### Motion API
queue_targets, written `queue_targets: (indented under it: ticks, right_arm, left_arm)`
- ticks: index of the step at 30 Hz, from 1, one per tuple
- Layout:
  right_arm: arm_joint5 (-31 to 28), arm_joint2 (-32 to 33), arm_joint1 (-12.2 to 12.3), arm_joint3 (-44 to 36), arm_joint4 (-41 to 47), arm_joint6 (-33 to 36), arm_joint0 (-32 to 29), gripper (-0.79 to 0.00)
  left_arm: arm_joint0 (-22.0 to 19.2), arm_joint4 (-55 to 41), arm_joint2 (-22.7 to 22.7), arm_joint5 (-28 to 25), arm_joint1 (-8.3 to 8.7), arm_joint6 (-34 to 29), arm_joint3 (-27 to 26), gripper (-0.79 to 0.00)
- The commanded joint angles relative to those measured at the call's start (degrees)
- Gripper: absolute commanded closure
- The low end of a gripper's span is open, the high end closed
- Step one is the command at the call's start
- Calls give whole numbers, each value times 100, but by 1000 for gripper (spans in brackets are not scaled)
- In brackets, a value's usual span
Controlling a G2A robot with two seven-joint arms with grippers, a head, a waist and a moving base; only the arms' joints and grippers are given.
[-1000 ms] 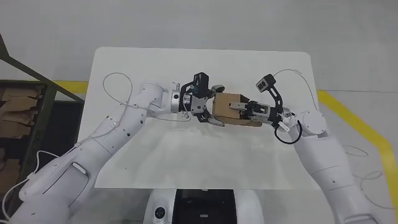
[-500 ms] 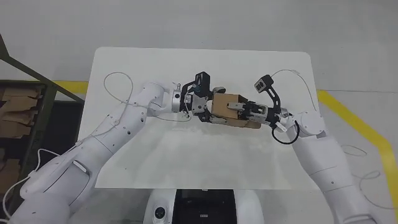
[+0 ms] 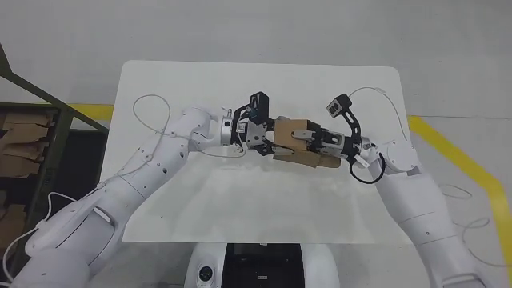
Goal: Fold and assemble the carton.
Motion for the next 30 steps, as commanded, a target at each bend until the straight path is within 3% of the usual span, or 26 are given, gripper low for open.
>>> queue_targets:
  ticks: [1, 3, 5, 14, 19, 24, 30]
  right_arm:
    - [1, 11, 0, 18, 33, -3, 9, -246]
    - [-2, 31, 2, 35, 73, 7, 16, -311]
    - [-1, 55, 6, 53, 114, 34, 18, -317]
    - [-1, 309, 71, 105, 110, 136, -5, -280]
    - [117, 634, 169, -35, -79, 199, -76, -259]
    - [252, 958, 264, -425, -175, 209, -304, -256]
    - [491, 911, 313, -1142, -271, 405, -728, -259]
  left_arm:
    - [-5, -31, 10, 0, 6, 7, 12, -379]
    - [-3, -59, 14, 0, 13, 29, 28, -376]
    - [0, -70, 18, 0, 22, 41, 44, -376]
    - [57, 8, -102, 0, 87, 153, 123, -379]
    - [159, 142, -334, 14, 142, 337, 156, -456]
    - [300, 371, -576, 155, 192, 524, 78, -453]
    - [389, 443, -751, 157, 210, 571, 40, -520]
